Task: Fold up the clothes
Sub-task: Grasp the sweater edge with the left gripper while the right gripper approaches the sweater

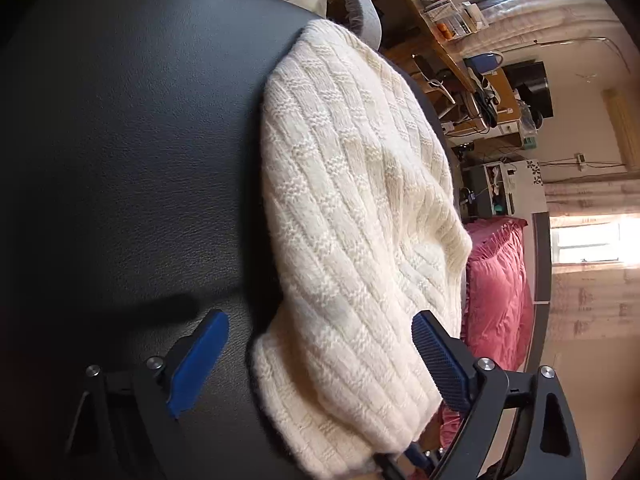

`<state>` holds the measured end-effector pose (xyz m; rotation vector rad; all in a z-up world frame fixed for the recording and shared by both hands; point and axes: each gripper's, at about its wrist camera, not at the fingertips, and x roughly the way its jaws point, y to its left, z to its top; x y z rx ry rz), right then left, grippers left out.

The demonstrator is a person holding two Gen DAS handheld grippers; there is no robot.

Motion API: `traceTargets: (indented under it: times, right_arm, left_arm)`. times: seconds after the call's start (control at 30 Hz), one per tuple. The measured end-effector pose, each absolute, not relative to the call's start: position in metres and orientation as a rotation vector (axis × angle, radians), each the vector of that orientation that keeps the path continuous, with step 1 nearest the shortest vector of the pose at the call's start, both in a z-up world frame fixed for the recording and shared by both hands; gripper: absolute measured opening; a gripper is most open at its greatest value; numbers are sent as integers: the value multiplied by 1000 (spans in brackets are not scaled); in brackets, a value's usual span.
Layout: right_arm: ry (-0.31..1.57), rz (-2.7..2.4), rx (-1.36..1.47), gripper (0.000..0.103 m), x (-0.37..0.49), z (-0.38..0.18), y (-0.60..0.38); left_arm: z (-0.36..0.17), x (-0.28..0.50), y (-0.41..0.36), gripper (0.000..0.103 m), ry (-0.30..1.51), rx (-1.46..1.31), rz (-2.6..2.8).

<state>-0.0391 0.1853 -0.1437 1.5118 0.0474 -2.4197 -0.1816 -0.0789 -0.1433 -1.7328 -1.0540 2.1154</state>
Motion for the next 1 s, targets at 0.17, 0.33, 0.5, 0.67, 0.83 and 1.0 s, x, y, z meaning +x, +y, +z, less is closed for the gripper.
traceTargets:
  times: [0.17,0.33,0.5,0.67,0.83,1.0]
  right_arm:
    - [31,-2434,1520,36,-39,-146,184]
    - [15,-2447,1529,39,-40,-149,184]
    - [0,-2461,1537,39,-40,-152,183]
    - [80,-2463,1546,40,-38,-157,176]
    - [12,-2463,1527,34,-35,-152,179]
    - [-1,-2455,1462,24,-28,-142,174]
  left_arm:
    - [-166,-184,-83,50,-1185,-1765,1994]
    - [-167,-185,-83,50,-1192,-1763,1974]
    - [-159,-184,-73,26,-1100,-1770,1998]
    - [-142,-178,-62,10,-977,-1727,2105]
    - [-108,-170,-49,7,-780,-1617,2321]
    - [-64,-157,-31,6,-492,-1459,2558]
